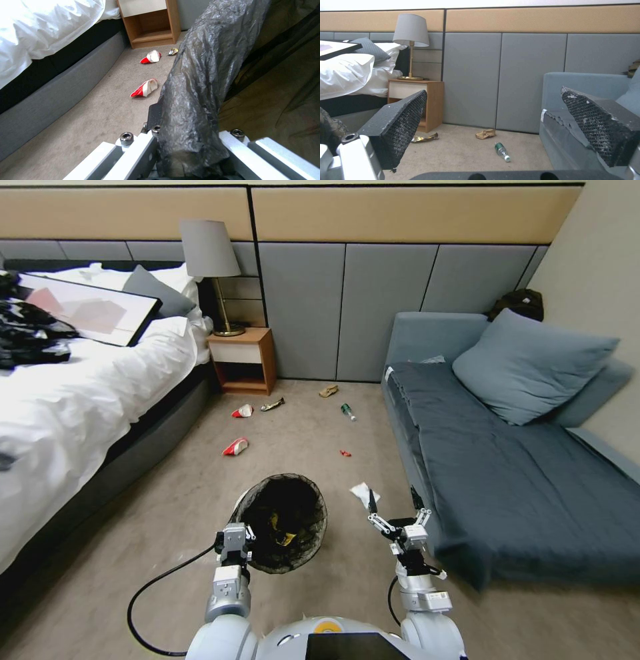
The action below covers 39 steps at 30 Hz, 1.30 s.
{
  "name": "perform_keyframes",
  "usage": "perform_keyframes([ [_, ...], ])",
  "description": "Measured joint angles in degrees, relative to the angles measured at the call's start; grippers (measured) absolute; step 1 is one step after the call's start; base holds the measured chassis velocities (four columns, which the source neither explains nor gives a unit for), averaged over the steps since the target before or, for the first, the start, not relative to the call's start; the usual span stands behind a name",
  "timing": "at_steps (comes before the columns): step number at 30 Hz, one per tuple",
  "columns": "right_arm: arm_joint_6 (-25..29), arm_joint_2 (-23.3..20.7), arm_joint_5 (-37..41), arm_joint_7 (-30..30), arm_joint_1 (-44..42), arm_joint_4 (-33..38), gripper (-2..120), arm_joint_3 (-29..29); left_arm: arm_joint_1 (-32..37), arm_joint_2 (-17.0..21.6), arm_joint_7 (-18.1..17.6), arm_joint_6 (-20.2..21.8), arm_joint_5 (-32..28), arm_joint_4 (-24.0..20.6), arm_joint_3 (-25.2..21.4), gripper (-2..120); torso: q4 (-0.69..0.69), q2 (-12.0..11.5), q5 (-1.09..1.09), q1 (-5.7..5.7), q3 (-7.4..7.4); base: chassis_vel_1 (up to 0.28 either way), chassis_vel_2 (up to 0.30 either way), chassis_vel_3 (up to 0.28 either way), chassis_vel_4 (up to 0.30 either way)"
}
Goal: Pick up the trash bin, then pick up the garbage from the floor and place it into the trash bin.
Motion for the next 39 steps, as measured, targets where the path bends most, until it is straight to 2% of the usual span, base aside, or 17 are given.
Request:
perform_keyframes([
  [39,0.4,0.2,-0.6,-0.8,-0.1,-0.5,100,0.2,0.1,-0.1,0.2,0.0,0.2,0.2,0.0,0,0.00,0.0,0.00,-0.01,-0.02,0.007,-0.008,-0.011,0.006],
])
